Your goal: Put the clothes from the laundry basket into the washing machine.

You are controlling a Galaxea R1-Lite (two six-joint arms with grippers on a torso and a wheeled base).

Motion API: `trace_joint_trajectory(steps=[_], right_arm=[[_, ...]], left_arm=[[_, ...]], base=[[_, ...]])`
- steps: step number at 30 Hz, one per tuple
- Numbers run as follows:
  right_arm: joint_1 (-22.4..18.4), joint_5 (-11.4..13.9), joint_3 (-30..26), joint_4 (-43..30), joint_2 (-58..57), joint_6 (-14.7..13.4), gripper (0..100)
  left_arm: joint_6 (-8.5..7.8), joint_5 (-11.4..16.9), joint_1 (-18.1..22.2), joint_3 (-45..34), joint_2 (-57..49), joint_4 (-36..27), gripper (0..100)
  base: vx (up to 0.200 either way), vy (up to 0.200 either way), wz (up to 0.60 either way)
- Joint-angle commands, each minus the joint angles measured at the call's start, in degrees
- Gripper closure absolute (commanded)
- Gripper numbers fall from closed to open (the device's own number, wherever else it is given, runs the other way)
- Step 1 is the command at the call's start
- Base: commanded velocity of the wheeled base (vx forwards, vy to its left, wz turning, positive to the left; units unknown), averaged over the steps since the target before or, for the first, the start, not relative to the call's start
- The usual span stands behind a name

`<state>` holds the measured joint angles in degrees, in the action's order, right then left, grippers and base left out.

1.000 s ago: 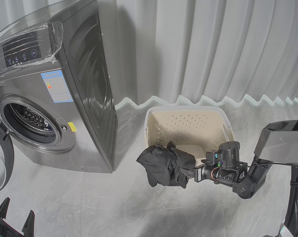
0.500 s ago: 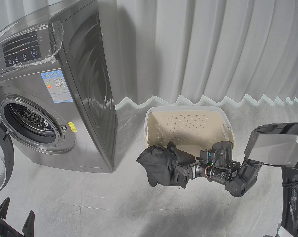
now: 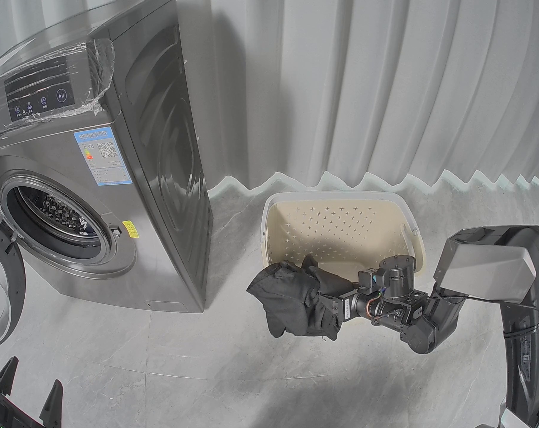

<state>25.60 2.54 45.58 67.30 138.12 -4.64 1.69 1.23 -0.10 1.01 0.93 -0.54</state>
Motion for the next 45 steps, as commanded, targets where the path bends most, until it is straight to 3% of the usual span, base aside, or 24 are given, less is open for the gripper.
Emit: trace_joint_trajectory(steps=[1, 12, 17, 25, 29, 32, 45], right_arm=[[0.1, 0.0, 0.3, 0.1, 0.2, -0.1, 100], [0.0, 0.0, -2.7, 4.5, -2.8, -0.1, 100], [0.0, -0.1, -7.6, 6.3, -9.0, -0.4, 100], [2.3, -3.3, -19.7, 20.4, -19.2, -0.7, 100], [3.8, -3.4, -23.0, 20.9, -25.4, -1.6, 100], [4.4, -3.5, -23.2, 20.9, -29.1, -2.6, 100], [7.4, -4.3, -21.2, 19.1, -38.7, -1.8, 100]], left_arm=[[0.06, 0.0, 0.0, -0.8, -0.9, 0.0, 0], [0.06, 0.0, 0.0, -0.8, -0.8, 0.0, 0], [0.06, 0.0, 0.0, -0.8, -0.8, 0.0, 0], [-0.02, 0.0, 0.0, -0.8, -0.9, 0.0, 0], [-0.11, 0.0, 0.0, -0.8, -0.9, 0.0, 0], [-0.02, 0.0, 0.0, -0.8, -0.8, 0.0, 0], [-0.2, 0.0, 0.0, -0.8, -0.9, 0.0, 0]], base=[[0.0, 0.0, 0.0], [0.0, 0.0, 0.0], [0.0, 0.0, 0.0], [0.0, 0.0, 0.0], [0.0, 0.0, 0.0], [0.0, 0.0, 0.0], [0.0, 0.0, 0.0]])
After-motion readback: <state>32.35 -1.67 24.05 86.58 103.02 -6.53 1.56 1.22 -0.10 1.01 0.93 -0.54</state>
